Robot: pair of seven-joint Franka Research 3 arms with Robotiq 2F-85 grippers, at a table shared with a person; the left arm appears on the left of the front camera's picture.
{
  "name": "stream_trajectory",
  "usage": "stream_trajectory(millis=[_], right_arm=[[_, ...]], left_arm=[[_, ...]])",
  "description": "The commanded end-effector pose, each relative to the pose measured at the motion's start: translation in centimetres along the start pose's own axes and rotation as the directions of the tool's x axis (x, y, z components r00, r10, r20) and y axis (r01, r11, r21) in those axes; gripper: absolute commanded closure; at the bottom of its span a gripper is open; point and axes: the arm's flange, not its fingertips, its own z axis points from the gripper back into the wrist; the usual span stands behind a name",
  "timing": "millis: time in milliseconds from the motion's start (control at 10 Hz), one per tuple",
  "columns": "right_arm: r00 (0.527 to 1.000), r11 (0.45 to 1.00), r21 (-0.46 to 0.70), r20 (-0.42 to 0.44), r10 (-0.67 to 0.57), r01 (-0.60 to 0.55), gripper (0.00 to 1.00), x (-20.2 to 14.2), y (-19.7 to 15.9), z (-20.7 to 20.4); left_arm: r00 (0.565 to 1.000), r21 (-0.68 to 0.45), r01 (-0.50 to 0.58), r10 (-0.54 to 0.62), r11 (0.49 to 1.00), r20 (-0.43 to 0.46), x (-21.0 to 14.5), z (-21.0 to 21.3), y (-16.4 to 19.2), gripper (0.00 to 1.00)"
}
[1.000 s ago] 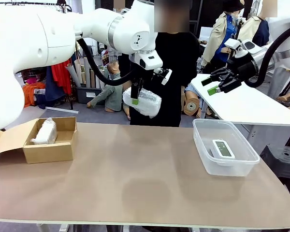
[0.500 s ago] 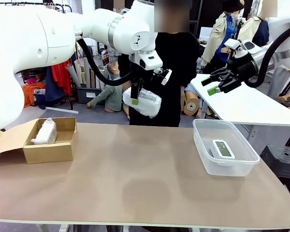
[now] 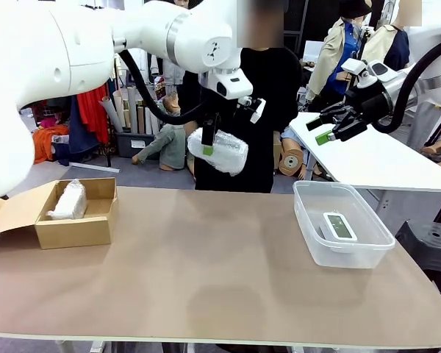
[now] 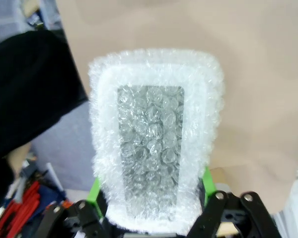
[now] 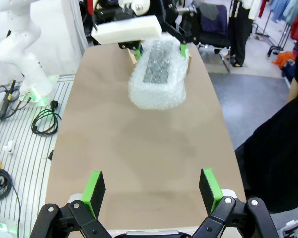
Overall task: Separate and place wrapped and unwrapped clocks.
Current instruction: If the picked Digital clock is wrapped, place it in the Package Box ; if not, place it in the Organizing box.
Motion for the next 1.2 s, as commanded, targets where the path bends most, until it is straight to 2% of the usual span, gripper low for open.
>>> stream_trajectory(millis=[0,300,500,800,900,1100], right_arm=[[1.000,1.000,-0.002,0.000,0.008,-0.008,0.00,0.1,0.1,0.1],[1.000,1.000,-0.002,0.000,0.008,-0.008,0.00,0.1,0.1,0.1],[1.000,1.000,-0.002,0.000,0.008,-0.008,0.00,0.1,0.1,0.1],[1.000,1.000,-0.002,0.000,0.008,-0.008,0.00,0.1,0.1,0.1],[1.000,1.000,-0.002,0.000,0.008,-0.008,0.00,0.1,0.1,0.1],[1.000,1.000,-0.002,0.000,0.008,-0.008,0.00,0.1,0.1,0.1]], left_arm=[[0.998,0.042,-0.034,0.036,0.999,-0.054,-0.4,4.6,1.6,1.00],[0.984,0.097,-0.067,0.082,0.993,-0.161,-0.7,8.6,2.6,1.00],[0.947,0.140,-0.132,0.167,0.981,-0.275,-2.7,10.5,2.9,1.00],[0.882,0.174,-0.231,0.282,0.957,-0.378,-5.5,13.5,1.8,1.00],[0.839,0.209,-0.295,0.358,0.932,-0.411,-6.3,14.1,1.4,1.00],[0.715,0.278,-0.424,0.507,0.862,-0.481,-9.2,14.4,1.2,1.00]])
